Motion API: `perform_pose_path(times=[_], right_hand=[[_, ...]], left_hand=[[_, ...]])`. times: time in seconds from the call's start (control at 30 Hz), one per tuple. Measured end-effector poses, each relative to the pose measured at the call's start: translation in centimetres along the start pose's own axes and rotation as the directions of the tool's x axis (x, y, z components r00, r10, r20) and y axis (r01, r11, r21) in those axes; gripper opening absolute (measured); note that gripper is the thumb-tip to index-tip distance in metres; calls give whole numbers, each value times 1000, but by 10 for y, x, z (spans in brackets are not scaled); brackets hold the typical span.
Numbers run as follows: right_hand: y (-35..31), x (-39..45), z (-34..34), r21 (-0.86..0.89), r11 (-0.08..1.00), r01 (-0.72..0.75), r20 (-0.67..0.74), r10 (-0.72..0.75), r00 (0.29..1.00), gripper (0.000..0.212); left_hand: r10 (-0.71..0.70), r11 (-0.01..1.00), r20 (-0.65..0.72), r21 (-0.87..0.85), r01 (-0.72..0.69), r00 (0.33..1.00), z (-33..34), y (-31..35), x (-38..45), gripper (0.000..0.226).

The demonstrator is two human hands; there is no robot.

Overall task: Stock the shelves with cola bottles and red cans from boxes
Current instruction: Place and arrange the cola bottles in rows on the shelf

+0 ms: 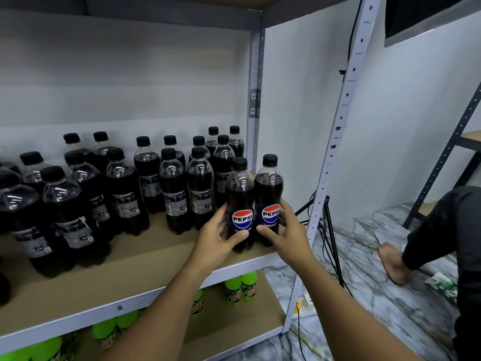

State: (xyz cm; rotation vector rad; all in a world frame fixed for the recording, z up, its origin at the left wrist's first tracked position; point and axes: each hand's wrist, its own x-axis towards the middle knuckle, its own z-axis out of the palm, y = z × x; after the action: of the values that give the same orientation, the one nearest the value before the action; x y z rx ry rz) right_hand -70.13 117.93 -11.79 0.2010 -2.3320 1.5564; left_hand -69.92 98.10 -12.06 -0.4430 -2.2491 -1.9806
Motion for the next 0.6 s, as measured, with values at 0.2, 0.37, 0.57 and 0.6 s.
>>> perform_pose_path(times=[0.2,0.37,0.57,0.6], right_hand=[[-43,-5,8,-110,981,162,-335,-191,923,79],[-116,20,20,-351,878,326,-448,-464,764,54],[-193,59,58,-319,804,501,-154,-566,810,34],[-199,68,69,-288,842,457,-101,-501,860,35]], left_hand=[[30,998,-228,56,-18,973,-35,12,-8,52],[233,960,-436,245,-134,870,-90,46,6,27],[300,908,-459,405,-103,837,-140,82,45,42],[268,913,-442,400,-79,856,-144,87,52,44]])
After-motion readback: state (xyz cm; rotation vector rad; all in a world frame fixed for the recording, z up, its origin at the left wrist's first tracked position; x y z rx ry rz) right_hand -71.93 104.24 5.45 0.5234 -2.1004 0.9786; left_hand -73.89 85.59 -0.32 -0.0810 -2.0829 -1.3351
